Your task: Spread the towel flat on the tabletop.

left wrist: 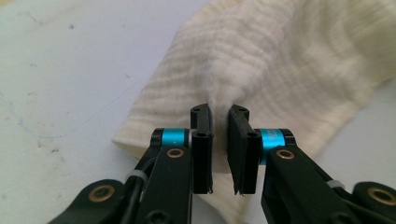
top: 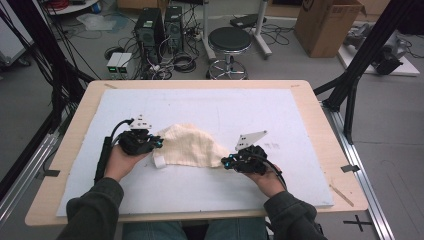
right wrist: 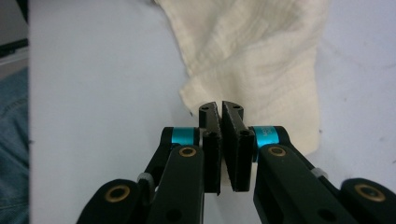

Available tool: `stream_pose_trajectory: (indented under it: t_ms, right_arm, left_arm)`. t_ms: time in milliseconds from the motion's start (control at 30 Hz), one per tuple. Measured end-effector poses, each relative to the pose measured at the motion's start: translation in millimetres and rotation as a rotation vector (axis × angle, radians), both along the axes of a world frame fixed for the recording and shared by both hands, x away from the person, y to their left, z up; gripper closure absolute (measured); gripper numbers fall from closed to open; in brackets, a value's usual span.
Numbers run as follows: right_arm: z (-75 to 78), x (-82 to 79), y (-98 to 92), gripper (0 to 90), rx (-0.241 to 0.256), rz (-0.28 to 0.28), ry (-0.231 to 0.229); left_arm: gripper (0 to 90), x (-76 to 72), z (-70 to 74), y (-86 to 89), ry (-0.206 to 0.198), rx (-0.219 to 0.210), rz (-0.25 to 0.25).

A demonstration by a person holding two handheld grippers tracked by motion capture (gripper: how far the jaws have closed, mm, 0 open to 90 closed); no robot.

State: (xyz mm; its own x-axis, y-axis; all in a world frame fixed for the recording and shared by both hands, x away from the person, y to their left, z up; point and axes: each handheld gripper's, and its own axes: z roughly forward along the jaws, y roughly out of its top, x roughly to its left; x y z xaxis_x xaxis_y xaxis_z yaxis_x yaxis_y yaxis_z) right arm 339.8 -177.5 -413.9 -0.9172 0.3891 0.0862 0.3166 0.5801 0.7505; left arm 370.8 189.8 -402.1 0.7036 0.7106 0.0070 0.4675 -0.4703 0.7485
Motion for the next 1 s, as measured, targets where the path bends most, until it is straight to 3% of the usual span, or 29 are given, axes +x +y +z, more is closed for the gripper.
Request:
stream_pose_trajectory:
  t_ms: [100,167,267,367,433,600,700,833,1000]
  right_arm:
    - [-7.2,9.7,1.7,86.3,-0.019,-0.006,0.027]
    - [-9.9,14.5,2.9,86.3,-0.016,-0.005,0.032]
    - [-11.7,16.5,3.2,86.2,-0.019,-0.007,0.044]
    - [-10.8,16.1,1.8,86.2,-0.011,-0.004,0.039]
    - [-9.7,15.4,0.8,86.2,-0.005,-0.006,0.034]
    - [-8.1,13.1,0.7,86.1,-0.002,-0.011,0.027]
    - [-7.4,13.2,-0.1,86.0,0.005,-0.015,0.022]
    - [-6.6,13.9,-1.8,86.1,0.022,-0.019,0.029]
    - [-7.8,15.3,-2.7,86.0,0.027,-0.021,0.037]
  left_arm:
    - [75.5,12.1,-10.1,-5.7,0.023,0.019,0.008]
    - [67.8,15.9,-12.4,-4.7,0.038,0.014,0.026]
    - [60.3,14.8,-6.9,5.7,0.043,-0.029,0.052]
    - [55.4,8.7,5.0,18.7,0.007,-0.104,0.08]
    - [54.9,3.3,12.1,24.4,-0.011,-0.12,0.074]
    - [54.5,-18.0,24.4,32.8,-0.042,-0.148,0.011]
    - [55.6,-32.4,24.1,31.4,-0.055,-0.171,-0.047]
    - [58.3,-44.4,11.2,25.3,-0.035,-0.157,-0.105]
    - [58.6,-47.6,-12.0,19.7,0.016,-0.149,-0.137]
